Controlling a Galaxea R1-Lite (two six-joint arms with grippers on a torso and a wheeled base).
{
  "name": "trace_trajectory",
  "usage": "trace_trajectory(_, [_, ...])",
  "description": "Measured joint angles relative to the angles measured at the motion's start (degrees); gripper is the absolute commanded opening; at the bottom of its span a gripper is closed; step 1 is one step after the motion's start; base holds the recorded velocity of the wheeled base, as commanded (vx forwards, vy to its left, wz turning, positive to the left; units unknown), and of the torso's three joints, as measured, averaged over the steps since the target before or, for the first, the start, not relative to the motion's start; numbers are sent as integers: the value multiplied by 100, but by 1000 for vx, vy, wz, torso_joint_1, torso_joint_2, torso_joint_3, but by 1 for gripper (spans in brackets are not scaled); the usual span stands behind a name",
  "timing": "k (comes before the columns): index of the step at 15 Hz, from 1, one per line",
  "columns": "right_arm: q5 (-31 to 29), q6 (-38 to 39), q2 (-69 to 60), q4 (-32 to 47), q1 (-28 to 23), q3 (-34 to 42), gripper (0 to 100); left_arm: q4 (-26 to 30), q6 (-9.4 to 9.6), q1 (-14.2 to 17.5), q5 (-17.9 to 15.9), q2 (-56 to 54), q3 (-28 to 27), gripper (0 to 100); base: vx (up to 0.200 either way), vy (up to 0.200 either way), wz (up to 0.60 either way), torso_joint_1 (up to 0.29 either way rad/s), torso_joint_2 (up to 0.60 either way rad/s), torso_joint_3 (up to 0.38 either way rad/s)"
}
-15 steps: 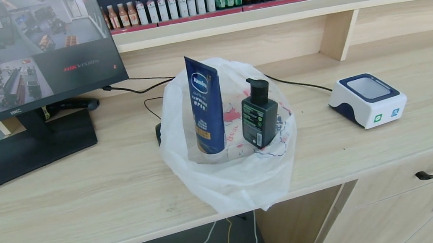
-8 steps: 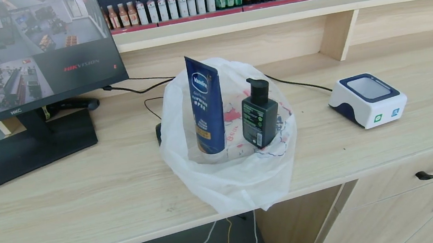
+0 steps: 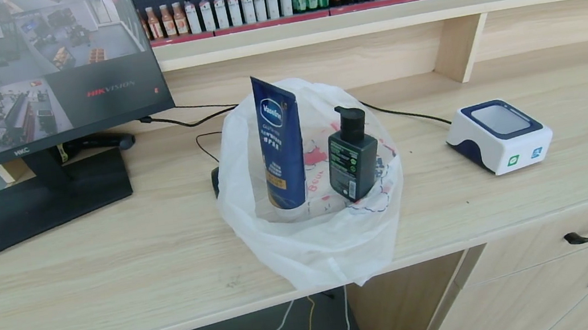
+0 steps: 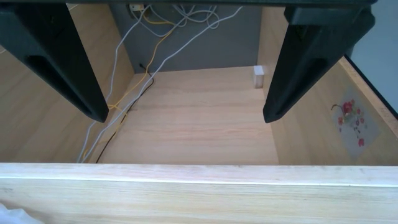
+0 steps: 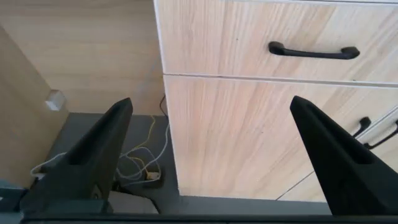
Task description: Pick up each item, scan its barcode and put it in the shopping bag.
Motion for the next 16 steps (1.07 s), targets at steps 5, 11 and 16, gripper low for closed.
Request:
trace_trajectory(5, [-17, 1, 46, 11, -411, 0, 100, 0, -2, 0, 0, 0, 0, 100, 0, 0, 0, 0, 0, 0])
trace_trajectory(11, [-6, 301, -391, 10, -817, -4, 100, 0, 2, 0, 0, 0, 0, 100, 0, 0, 0, 0, 0, 0])
trace_trajectory(16, [0, 302, -507, 7, -844, 0, 100, 0, -2, 0, 2, 0, 0, 100, -120, 0, 0, 0, 2, 2])
